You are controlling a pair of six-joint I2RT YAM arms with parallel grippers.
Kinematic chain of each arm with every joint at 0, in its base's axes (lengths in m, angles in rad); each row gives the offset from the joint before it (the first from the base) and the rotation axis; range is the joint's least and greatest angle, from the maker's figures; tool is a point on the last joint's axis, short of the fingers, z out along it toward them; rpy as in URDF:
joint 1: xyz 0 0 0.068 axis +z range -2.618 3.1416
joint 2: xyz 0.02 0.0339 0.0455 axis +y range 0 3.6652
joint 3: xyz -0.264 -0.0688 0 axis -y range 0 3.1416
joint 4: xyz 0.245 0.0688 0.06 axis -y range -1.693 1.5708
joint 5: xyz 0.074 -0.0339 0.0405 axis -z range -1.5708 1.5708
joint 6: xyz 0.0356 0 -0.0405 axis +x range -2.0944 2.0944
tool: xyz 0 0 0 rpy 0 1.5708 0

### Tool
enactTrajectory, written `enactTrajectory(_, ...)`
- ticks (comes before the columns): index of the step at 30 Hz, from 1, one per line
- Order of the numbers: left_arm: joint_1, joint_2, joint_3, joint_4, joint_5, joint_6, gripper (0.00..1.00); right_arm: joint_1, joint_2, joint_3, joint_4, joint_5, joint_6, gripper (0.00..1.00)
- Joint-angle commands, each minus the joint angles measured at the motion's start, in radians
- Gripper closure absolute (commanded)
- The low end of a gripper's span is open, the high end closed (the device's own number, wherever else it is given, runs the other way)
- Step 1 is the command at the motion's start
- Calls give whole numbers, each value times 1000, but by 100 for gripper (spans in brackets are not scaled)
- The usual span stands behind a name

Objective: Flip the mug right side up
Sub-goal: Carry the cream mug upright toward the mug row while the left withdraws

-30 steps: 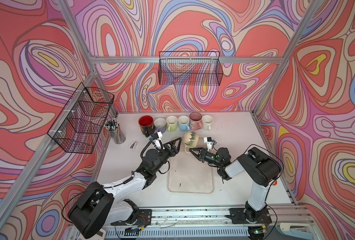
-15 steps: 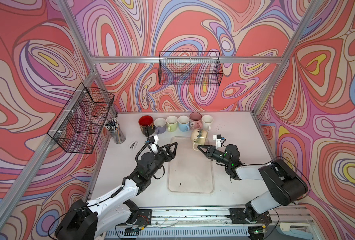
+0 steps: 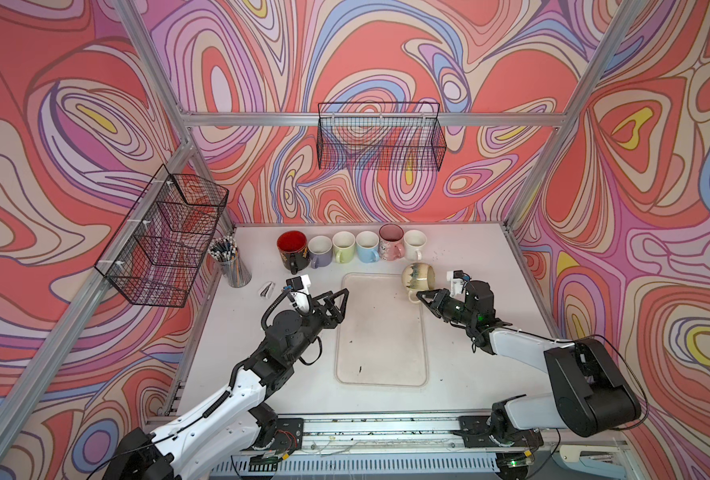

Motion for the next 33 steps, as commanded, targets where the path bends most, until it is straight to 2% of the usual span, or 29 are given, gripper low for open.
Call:
enactTrajectory(1, -2, -30, -25, -51, -16, 16, 30, -36, -33, 37, 39, -35, -47, 100)
enactTrajectory(10, -2, -95, -53, -108, -28, 18, 30, -129, 20, 77, -22, -74, -68, 100)
enactTrajectory(19, -3, -128, -60, -147, -33, 30, 30, -220, 9, 116, -62, -92, -83, 100)
enactTrajectory(25, -2, -150, -34, -226, -29, 21, 29, -277, 24, 217, -227, -62, -183, 100)
enactTrajectory(33, -2, -201, 48, -384, -29, 46, 25, -282, 109, 357, -348, 36, -316, 100)
